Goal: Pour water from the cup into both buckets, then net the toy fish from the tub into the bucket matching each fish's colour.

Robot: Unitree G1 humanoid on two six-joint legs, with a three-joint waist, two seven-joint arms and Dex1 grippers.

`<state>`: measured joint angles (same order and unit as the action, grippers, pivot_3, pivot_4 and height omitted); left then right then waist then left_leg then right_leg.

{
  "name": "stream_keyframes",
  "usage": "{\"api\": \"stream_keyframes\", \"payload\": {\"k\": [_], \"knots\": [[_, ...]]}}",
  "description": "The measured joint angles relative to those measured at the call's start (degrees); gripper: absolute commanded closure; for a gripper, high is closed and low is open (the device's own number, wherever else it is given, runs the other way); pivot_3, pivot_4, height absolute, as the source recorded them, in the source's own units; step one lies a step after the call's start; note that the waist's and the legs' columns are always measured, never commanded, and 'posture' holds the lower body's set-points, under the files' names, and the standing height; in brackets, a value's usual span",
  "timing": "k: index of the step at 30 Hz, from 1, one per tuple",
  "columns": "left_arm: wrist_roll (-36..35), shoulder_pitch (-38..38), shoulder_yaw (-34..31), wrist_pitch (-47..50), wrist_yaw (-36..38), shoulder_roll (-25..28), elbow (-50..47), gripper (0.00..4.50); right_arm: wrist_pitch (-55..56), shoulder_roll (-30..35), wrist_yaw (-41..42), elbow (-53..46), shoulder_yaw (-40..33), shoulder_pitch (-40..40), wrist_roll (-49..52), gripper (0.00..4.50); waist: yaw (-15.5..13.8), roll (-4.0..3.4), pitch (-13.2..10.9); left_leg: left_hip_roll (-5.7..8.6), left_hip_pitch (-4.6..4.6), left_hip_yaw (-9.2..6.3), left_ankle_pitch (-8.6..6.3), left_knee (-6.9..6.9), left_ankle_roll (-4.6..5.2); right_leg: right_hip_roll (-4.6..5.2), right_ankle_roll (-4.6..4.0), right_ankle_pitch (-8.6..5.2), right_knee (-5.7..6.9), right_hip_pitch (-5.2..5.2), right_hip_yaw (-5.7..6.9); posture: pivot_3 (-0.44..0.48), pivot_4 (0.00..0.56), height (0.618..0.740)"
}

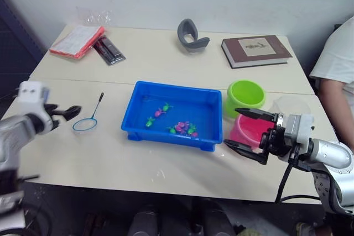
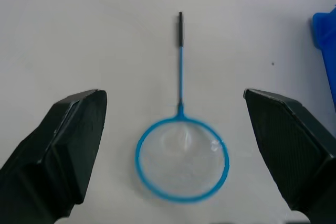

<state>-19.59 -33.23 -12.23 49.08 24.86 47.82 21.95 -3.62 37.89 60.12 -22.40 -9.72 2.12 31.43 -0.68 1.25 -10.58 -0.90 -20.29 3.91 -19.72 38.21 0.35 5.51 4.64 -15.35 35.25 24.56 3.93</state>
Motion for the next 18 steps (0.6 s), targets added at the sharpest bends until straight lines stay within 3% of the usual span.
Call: {"api": "stream_keyframes", "payload": {"k": [8,12,18], "knots": [[10.88,-14.86,10.57,-11.86,2.49,-6.55,30.54,0.00,-1.06,0.41,-4.19,-3.45,-0.36,-2.50,-1.21,0.07,0.63,0.23,-0.05,0.03,-0.04,0.47,-0.08,0.26,0.28,0.03,0.14,0.07,0.06,0.08,0.45,0.000,0.150,0.740],[13.24,-17.89,10.94,-14.81,4.12,-6.55,37.37,1.77,-1.83,0.64,-6.20,-5.52,-1.53,-4.53,-1.28,0.00,0.56,0.22,-0.05,0.01,-0.01,0.47,-0.18,0.59,0.35,0.15,0.15,0.08,0.25,0.03,0.44,0.000,0.150,0.740],[13.12,-17.50,8.49,-19.28,6.06,-6.44,40.08,4.31,-2.74,0.91,-7.97,-7.05,-2.14,-6.46,-1.26,0.00,0.48,0.23,-0.05,-0.02,-0.04,0.45,-0.26,0.75,0.36,0.42,0.16,0.09,0.29,0.01,0.44,0.000,0.150,0.740]]}}
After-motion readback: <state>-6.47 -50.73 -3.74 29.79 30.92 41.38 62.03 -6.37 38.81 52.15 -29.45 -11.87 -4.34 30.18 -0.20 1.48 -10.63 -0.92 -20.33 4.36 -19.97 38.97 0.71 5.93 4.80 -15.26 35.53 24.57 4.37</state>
